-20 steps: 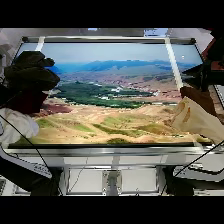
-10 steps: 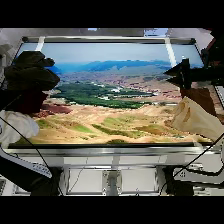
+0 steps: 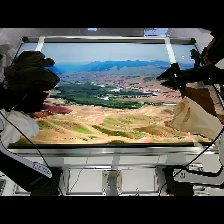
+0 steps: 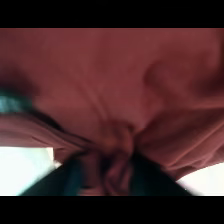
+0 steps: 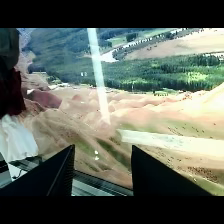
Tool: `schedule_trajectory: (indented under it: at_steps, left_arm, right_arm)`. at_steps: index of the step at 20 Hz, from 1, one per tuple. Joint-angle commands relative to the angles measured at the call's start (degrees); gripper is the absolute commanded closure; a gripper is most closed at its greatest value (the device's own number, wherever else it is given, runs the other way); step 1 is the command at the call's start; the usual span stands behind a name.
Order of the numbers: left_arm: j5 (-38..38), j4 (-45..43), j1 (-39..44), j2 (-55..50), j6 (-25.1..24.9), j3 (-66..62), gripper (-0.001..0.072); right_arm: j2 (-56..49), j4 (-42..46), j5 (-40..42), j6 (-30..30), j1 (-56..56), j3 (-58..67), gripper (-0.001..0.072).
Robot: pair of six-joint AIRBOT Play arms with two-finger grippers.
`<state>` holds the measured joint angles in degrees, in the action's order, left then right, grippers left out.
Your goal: Fold the shirts.
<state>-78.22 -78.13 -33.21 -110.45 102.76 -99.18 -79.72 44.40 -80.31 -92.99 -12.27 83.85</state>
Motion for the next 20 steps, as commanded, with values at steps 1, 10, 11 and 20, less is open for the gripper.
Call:
schedule_trajectory:
  at_steps: [1, 10, 11, 20]
  left_arm:
    - [2.3, 10.7, 0.0, -1.0, -7.1, -0.1, 0.0695]
    - [-11.6, 48.7, 11.3, 1.6, -22.7, -6.4, 0.0696]
    - [-11.2, 48.7, 15.0, 2.4, -23.0, -6.7, 0.0696]
    - [10.8, 45.4, 54.8, 2.5, -23.1, -8.4, 0.0696]
  right_arm:
    - [0.0, 1.9, 0.2, 0.0, 0.8, 0.0, 0.0306]
    - [0.0, -5.6, 6.6, 3.6, 0.8, 0.0, 0.0306]
    - [0.0, -7.6, 7.3, 3.9, 0.8, 0.0, 0.0306]
    - [0.0, -14.6, 6.3, 9.2, -2.6, 0.0, 0.0306]
